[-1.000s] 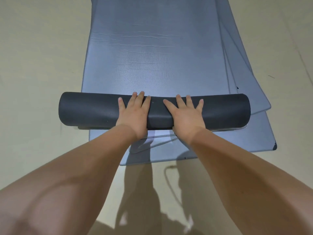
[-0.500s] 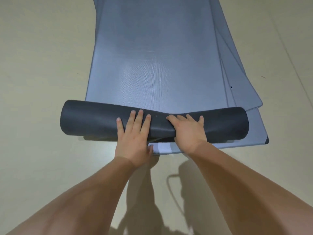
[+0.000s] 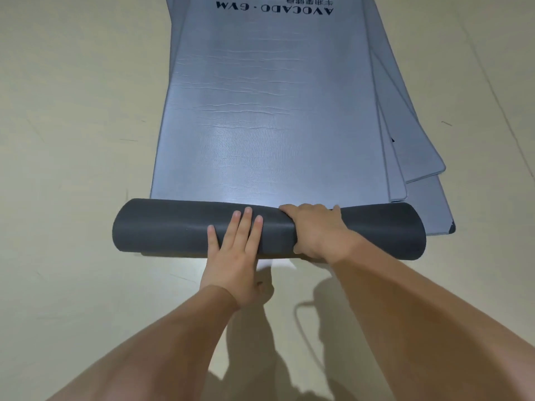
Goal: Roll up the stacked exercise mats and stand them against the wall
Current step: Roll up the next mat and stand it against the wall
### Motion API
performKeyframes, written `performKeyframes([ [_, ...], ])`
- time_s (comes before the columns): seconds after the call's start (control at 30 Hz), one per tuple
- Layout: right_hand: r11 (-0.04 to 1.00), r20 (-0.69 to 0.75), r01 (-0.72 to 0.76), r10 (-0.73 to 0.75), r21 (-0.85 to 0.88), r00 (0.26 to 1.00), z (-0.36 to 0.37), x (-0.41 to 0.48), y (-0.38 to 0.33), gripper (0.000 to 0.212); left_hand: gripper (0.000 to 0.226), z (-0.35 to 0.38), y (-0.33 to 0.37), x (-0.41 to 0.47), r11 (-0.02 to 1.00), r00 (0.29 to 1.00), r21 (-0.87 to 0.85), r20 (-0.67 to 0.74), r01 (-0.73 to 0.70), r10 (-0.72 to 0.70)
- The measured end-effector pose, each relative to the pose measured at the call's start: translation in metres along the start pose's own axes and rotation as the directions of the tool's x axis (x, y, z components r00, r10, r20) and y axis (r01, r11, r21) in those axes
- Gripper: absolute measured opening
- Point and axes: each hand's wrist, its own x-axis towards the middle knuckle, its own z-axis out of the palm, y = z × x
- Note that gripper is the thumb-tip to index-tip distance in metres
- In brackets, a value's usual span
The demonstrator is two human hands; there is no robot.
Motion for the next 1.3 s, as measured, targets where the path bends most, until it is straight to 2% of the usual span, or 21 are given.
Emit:
performKeyframes([
  [0.1,0.999,-0.169,-0.054,0.053,-0.001,0.984,0.024,-0.014,-0.003,0.094,0.128,0.000,-0.001,0.006,1.000,0.999,-0.020,0.033,0.000,0.000],
  [0.2,0.997,-0.453,-0.071,0.052,-0.024,0.890,0.063,-0.039,-0.007,0.103,0.132,0.002,0.000,0.016,1.000,1.000,-0.018,0.008,0.015,-0.015],
  [0.23,0.997,-0.493,-0.073,0.049,-0.029,0.869,0.077,-0.046,-0.007,0.110,0.132,0.002,-0.001,0.021,1.000,1.000,-0.011,-0.009,0.013,-0.013],
  [0.33,0.994,-0.454,-0.099,0.066,-0.051,0.888,0.104,-0.053,-0.007,0.130,0.136,-0.004,-0.005,0.039,1.000,0.999,-0.025,-0.049,0.005,-0.006],
  [0.5,0.993,-0.502,-0.102,0.061,-0.053,0.863,0.094,-0.028,-0.006,0.141,0.152,-0.022,-0.013,0.070,1.000,0.997,-0.001,-0.076,-0.007,0.007],
  [0.67,0.980,-0.389,-0.167,0.115,-0.103,0.914,0.055,0.007,0.003,0.158,0.162,-0.052,-0.020,0.111,0.998,0.999,0.055,-0.051,-0.017,0.020],
  [0.8,0.974,-0.300,-0.186,0.141,-0.126,0.943,0.024,0.032,0.006,0.159,0.149,-0.057,-0.022,0.119,0.996,0.986,0.086,-0.168,-0.004,0.018],
  [0.9,0.979,-0.291,-0.152,0.107,-0.138,0.951,0.004,0.048,0.011,0.159,0.138,-0.035,-0.019,0.098,0.997,0.960,0.077,-0.278,-0.005,0.026],
  [0.97,0.981,-0.290,-0.141,0.098,-0.131,0.952,-0.008,0.061,0.015,0.157,0.138,-0.021,-0.018,0.085,0.998,0.973,0.059,-0.231,-0.008,0.021],
  [1.07,0.983,-0.277,-0.134,0.095,-0.126,0.956,-0.022,0.076,0.019,0.155,0.147,-0.017,-0.021,0.089,0.997,0.993,0.020,-0.092,0.070,-0.068],
  [1.23,0.971,-0.402,-0.062,-0.037,-0.230,0.915,-0.020,0.071,0.026,0.138,0.151,-0.039,-0.032,0.131,0.997,0.994,0.011,-0.082,0.072,-0.071],
  [1.3,0.963,-0.385,-0.080,-0.026,-0.256,0.922,-0.016,0.070,0.025,0.131,0.147,-0.045,-0.034,0.143,0.995,0.994,0.036,-0.070,0.091,-0.089],
])
